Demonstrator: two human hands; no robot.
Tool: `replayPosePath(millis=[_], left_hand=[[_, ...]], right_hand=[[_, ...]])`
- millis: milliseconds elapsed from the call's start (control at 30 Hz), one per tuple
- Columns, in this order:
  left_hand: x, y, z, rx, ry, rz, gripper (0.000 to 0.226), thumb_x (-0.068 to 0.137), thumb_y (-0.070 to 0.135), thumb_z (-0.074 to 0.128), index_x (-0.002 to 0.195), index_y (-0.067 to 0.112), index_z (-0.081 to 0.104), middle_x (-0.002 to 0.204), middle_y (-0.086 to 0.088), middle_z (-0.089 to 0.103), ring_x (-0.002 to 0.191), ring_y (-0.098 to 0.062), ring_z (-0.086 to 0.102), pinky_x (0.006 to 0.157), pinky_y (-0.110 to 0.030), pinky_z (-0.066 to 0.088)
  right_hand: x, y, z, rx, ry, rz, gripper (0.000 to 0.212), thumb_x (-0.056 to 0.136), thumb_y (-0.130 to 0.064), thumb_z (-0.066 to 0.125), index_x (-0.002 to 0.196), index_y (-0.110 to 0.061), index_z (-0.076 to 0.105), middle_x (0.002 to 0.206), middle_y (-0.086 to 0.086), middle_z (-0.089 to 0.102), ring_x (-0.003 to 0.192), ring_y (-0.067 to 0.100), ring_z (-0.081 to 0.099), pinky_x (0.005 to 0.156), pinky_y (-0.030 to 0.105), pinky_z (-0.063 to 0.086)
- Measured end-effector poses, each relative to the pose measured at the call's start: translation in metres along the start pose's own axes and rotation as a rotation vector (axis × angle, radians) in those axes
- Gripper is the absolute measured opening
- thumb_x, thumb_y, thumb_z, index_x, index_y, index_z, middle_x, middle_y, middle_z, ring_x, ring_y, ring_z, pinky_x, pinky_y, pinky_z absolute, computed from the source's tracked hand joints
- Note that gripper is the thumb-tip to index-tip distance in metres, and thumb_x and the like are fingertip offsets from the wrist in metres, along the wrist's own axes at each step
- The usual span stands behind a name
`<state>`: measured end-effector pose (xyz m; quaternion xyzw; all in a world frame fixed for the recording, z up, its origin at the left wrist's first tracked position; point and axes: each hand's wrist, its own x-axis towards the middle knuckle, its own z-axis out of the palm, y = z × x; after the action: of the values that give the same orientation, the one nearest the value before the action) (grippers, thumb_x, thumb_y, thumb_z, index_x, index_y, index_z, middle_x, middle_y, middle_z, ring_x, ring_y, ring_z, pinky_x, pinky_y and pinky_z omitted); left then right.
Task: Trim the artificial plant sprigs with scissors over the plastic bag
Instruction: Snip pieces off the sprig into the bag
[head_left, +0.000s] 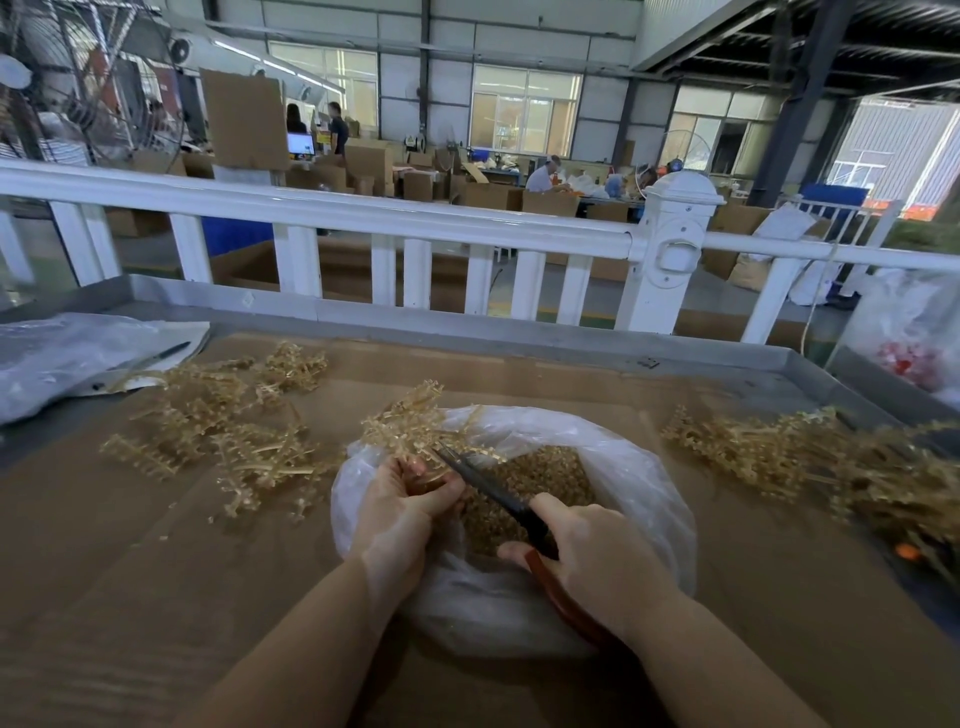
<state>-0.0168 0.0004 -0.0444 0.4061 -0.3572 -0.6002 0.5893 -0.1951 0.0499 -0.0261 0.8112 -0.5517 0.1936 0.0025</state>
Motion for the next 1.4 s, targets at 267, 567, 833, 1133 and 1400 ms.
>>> replayPosePath(millis=[267, 567, 833, 1133, 1400], left_hand=[[-0.002, 0.001, -0.001, 0.021, 0.008, 0.009, 0.035, 0.076, -0.010, 0.067, 0.108, 0.003, 0.058, 0.101, -0.019, 0.070, 0.099, -0.033, 0.066, 0.092, -0.047, 0.051], [0.000, -0.004, -0.007, 0.099, -0.016, 0.044, 0.031, 0.075, -0.002, 0.073, 0.100, 0.013, 0.062, 0.089, -0.006, 0.074, 0.089, -0.022, 0.071, 0.080, -0.037, 0.054], [-0.002, -0.002, -0.005, 0.088, -0.021, 0.046, 0.031, 0.076, -0.006, 0.070, 0.100, 0.012, 0.061, 0.091, -0.007, 0.074, 0.091, -0.023, 0.070, 0.083, -0.038, 0.053], [-0.006, 0.001, -0.004, 0.074, -0.022, 0.022, 0.027, 0.078, -0.006, 0.068, 0.098, 0.009, 0.059, 0.089, -0.009, 0.073, 0.092, -0.026, 0.070, 0.083, -0.039, 0.054], [-0.011, 0.005, 0.002, 0.058, -0.006, 0.024, 0.028, 0.080, -0.008, 0.064, 0.103, 0.007, 0.060, 0.098, -0.015, 0.072, 0.095, -0.029, 0.068, 0.089, -0.044, 0.053]], right_hand=[[0.000, 0.002, 0.011, -0.046, 0.032, -0.006, 0.043, 0.091, -0.062, 0.037, 0.106, -0.024, 0.050, 0.086, -0.003, 0.065, 0.080, 0.017, 0.062, 0.069, 0.026, 0.044], [-0.003, 0.003, 0.018, -0.076, 0.083, -0.029, 0.047, 0.092, -0.063, 0.032, 0.112, -0.024, 0.049, 0.090, -0.002, 0.065, 0.081, 0.017, 0.063, 0.070, 0.026, 0.045], [-0.005, 0.003, 0.019, -0.076, 0.119, -0.043, 0.048, 0.091, -0.064, 0.035, 0.115, -0.025, 0.051, 0.090, -0.003, 0.065, 0.080, 0.015, 0.061, 0.068, 0.021, 0.040], [-0.006, 0.003, 0.017, -0.084, 0.127, -0.030, 0.049, 0.090, -0.064, 0.034, 0.116, -0.025, 0.049, 0.090, -0.002, 0.064, 0.082, 0.016, 0.061, 0.071, 0.025, 0.044], [-0.005, 0.004, 0.019, -0.076, 0.130, -0.033, 0.049, 0.090, -0.065, 0.036, 0.112, -0.024, 0.051, 0.087, -0.002, 0.064, 0.079, 0.016, 0.061, 0.066, 0.022, 0.038]])
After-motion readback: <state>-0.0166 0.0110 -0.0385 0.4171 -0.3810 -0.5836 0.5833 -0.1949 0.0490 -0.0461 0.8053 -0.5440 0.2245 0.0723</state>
